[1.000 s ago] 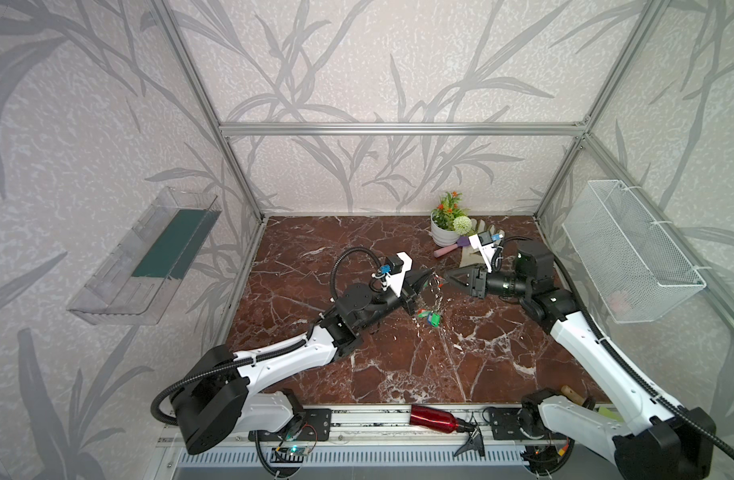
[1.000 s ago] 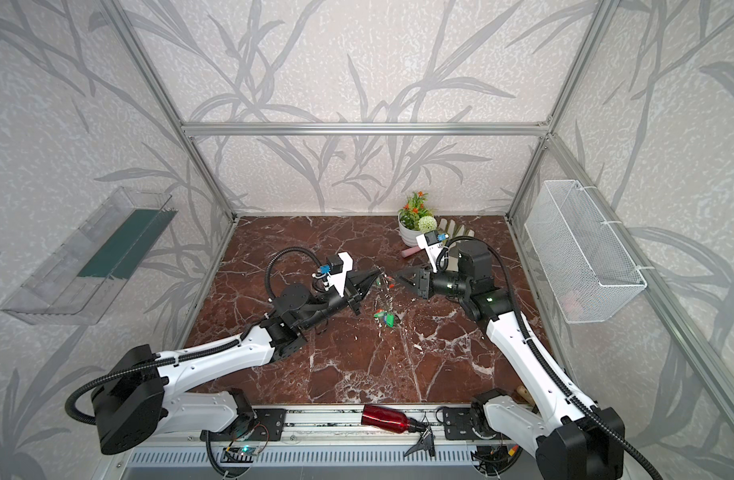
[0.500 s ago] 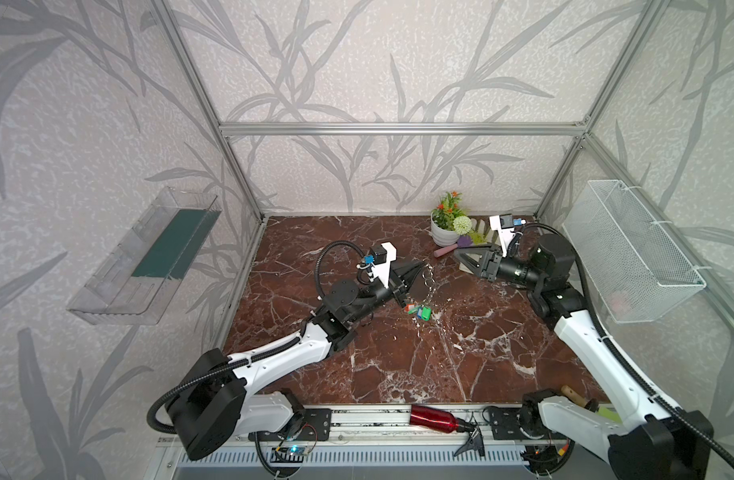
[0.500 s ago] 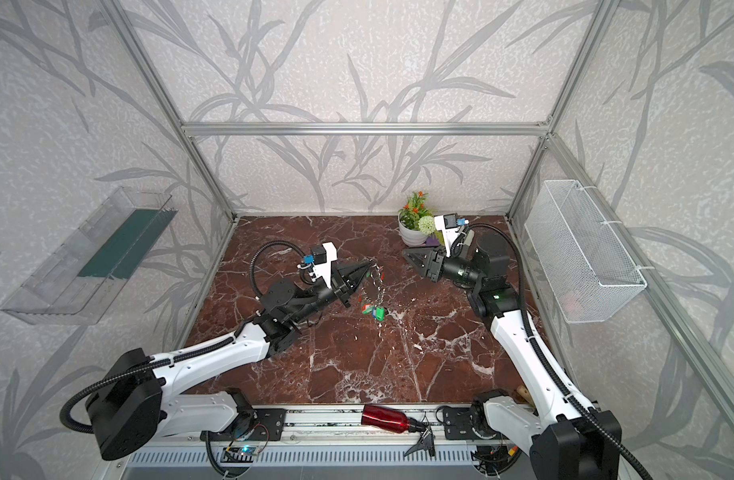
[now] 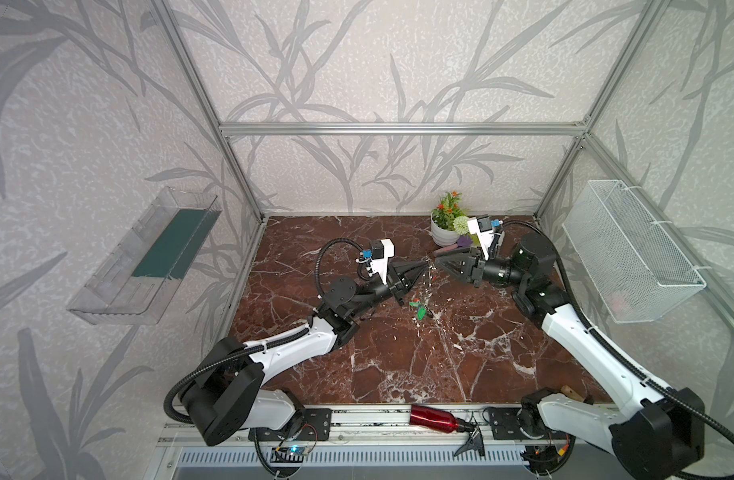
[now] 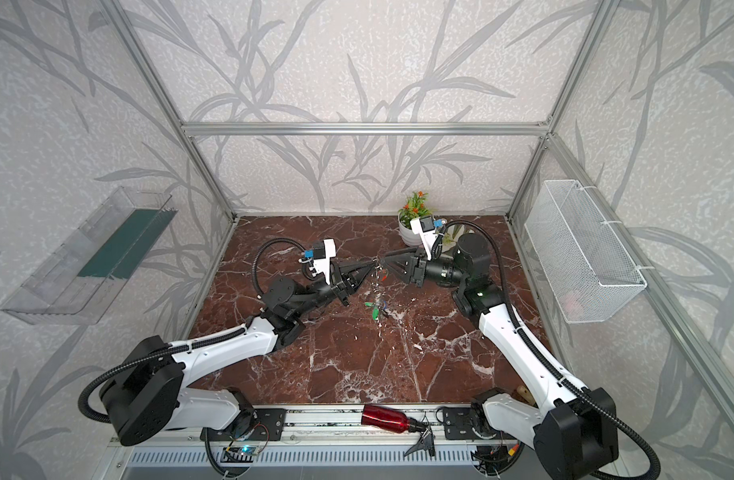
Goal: Put the keys on the keyring
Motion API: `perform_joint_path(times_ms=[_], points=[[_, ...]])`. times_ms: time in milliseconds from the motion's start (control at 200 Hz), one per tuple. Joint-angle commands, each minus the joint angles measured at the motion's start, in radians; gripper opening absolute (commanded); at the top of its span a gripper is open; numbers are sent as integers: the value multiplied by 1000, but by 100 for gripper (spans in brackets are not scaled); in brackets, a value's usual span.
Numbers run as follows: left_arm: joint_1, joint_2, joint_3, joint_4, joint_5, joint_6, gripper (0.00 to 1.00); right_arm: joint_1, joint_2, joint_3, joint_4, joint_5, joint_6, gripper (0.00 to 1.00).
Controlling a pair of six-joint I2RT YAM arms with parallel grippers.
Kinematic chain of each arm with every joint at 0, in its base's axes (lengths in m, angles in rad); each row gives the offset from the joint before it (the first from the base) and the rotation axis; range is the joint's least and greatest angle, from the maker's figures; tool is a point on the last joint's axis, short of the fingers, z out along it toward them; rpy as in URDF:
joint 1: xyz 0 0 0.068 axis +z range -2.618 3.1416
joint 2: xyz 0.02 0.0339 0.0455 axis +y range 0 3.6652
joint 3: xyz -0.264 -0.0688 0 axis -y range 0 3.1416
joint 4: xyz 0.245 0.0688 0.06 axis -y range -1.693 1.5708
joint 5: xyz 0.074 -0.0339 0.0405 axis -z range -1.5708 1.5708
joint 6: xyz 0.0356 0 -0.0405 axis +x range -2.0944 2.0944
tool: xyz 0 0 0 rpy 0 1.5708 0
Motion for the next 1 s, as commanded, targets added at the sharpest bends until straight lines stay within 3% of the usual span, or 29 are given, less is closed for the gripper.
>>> perform_joint_path(times_ms=[0, 230, 790, 1000], points=[[9, 2, 24, 136, 27, -49, 0, 6, 14, 30, 62, -28, 10, 37], [10, 13, 34, 137, 36, -55, 0, 15, 21, 20, 67, -28, 15, 28], [11, 17, 32, 135, 13, -41, 0, 42, 43, 1, 76, -43, 19, 25], [13, 26, 34, 135, 7, -34, 0, 45, 49, -4, 86, -49, 25, 19]])
